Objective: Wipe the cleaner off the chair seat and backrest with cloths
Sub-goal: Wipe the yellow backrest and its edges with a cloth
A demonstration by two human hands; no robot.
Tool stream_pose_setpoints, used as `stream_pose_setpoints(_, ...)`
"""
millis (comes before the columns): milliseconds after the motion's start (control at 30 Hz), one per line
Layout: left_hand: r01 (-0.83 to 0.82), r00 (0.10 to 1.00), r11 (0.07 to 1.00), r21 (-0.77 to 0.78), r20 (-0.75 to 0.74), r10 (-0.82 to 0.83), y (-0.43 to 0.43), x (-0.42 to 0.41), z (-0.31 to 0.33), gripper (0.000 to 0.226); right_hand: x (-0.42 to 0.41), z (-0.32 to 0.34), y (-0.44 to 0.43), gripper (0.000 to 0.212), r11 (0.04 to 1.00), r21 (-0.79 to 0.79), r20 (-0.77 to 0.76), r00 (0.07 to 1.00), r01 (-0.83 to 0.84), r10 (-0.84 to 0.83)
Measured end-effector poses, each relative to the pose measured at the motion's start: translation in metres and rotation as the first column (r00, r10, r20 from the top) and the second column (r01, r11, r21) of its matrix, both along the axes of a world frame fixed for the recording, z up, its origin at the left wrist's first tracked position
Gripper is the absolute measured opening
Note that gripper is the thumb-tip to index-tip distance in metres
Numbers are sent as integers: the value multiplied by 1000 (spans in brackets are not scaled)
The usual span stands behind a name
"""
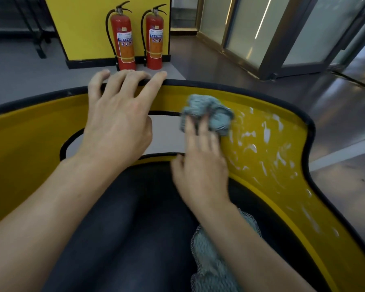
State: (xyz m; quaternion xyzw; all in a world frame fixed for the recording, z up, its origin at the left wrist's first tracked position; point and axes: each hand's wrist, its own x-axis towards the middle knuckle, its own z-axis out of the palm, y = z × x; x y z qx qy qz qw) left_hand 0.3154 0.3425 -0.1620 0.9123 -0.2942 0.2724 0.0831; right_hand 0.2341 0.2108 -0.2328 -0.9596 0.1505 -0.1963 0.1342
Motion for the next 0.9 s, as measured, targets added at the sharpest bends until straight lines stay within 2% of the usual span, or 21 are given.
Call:
stream_pose_setpoints(100, 8, 1000, 1000, -3, 6, -8, 0, 1, 0, 72, -35, 2, -29, 88, 987, 62, -27, 989, 148, -147)
stream_pose_setpoints(167, 5, 1000, 1000, -11, 11, -5, 0, 1, -1, 72, -47, 2, -34, 89, 978, 85, -17, 982, 190, -189)
stream_pose_setpoints(367, -7, 1000, 1000, -14, 14, 7, -3, 2, -2, 73, -1, 10, 9, 90, 949, 283, -5, 989, 142, -146)
stream_pose_setpoints(533, -3, 1000, 999, -40, 31, 4, -2, 2, -2, 70, 29, 7, 50, 100, 985, 173, -20, 1000, -10, 14)
stream_pose_setpoints(633, 5, 999, 999, -37, 33, -4, -1, 2, -3, 70, 18, 0, 30, 94, 995, -5, 24, 995, -98, 98)
stream_pose_setpoints(733, 11, 1000, 999, -36, 21, -10, 0, 3, -1, 70, -4, 1, -10, 92, 996, -87, 22, 999, -24, 26)
stream_pose_setpoints(833, 15, 1000, 999, -42, 12, -14, 1, 2, -1, 69, -37, 5, -38, 87, 989, -62, -25, 990, 134, -135)
stream_pose_setpoints(900, 14, 1000, 999, -44, 9, -14, 0, 2, 0, 69, -49, 8, -43, 86, 982, 12, -41, 981, 188, -187)
